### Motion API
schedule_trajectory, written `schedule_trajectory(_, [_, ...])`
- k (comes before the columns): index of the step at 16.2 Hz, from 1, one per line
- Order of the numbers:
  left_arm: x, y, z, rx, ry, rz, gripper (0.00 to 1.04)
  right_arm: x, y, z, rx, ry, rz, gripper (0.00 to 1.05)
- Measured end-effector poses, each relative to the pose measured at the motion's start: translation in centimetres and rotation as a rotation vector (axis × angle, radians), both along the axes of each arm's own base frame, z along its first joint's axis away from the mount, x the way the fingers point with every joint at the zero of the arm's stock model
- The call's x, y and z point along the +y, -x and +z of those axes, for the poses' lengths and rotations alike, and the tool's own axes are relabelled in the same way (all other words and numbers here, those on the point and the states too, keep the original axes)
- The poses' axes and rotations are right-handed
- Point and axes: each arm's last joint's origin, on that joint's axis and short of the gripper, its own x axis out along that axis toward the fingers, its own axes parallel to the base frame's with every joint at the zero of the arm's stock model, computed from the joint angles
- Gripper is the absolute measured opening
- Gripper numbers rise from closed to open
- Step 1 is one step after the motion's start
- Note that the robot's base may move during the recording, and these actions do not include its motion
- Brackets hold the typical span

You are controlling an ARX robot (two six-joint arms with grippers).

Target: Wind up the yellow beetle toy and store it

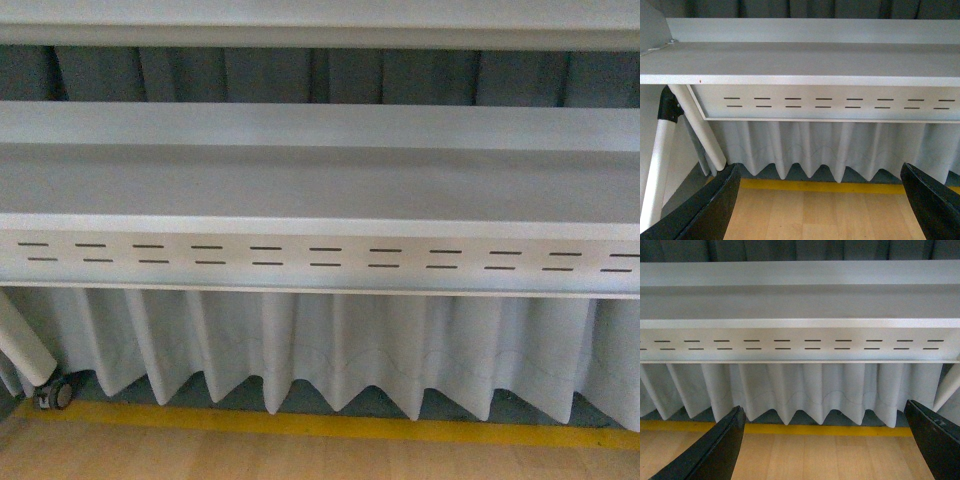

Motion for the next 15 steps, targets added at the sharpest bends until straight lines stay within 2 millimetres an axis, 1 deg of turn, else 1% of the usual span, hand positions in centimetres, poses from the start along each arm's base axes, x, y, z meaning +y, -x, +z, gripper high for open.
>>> schedule_trajectory(15, [0.0,0.0,0.0,0.0,0.0,0.0,0.98,0.0,0.0,0.0,0.0,0.0,0.0,0.98])
